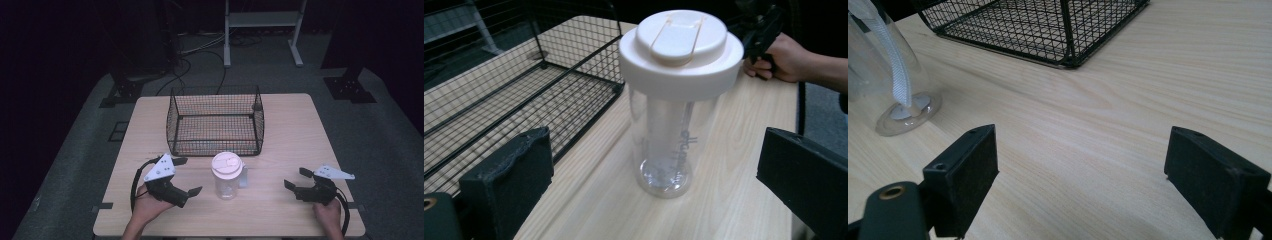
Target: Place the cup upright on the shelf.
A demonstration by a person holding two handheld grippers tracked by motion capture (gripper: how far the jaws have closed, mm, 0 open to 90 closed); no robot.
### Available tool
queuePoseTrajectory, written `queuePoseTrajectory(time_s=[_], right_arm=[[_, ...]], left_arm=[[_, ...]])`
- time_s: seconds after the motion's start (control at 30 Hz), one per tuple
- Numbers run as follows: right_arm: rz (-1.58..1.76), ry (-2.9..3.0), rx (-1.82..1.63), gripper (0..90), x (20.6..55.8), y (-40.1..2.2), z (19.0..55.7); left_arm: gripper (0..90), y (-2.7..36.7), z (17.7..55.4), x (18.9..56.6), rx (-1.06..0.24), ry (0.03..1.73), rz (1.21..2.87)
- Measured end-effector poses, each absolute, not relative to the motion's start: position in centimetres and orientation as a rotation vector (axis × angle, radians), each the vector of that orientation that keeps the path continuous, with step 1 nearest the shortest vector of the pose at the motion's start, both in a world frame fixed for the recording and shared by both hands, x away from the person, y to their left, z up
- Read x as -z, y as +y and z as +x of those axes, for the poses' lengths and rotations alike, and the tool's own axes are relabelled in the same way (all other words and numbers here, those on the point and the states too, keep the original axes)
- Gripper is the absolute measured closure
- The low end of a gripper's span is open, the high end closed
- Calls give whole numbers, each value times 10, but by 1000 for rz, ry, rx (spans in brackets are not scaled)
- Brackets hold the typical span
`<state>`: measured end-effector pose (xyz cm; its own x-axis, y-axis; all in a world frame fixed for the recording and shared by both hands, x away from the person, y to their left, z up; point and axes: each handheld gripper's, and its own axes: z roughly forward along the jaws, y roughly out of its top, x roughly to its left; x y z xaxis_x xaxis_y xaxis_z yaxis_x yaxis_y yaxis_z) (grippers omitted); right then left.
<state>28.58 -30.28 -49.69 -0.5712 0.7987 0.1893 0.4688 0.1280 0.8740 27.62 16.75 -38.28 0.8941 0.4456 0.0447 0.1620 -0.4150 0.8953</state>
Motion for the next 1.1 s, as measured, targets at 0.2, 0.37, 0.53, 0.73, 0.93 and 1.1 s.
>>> queuePoseTrajectory(time_s=[0.2,0.37,0.53,0.73,0.93,1.1], right_arm=[[1231,2088,-1422,129,497,-303,286],[1228,2089,-1425,129,497,-303,286],[1223,2090,-1428,129,497,-303,286],[1222,2092,-1429,129,497,-303,286],[1221,2093,-1431,129,497,-303,286],[1220,2095,-1436,129,497,-303,286]], left_arm=[[7,157,278,380,-313,413,2020],[6,148,281,378,-287,392,2038],[6,140,282,377,-265,379,2054],[6,131,287,376,-246,379,2080],[6,124,293,378,-211,384,2111],[6,117,298,378,-192,386,2131]])
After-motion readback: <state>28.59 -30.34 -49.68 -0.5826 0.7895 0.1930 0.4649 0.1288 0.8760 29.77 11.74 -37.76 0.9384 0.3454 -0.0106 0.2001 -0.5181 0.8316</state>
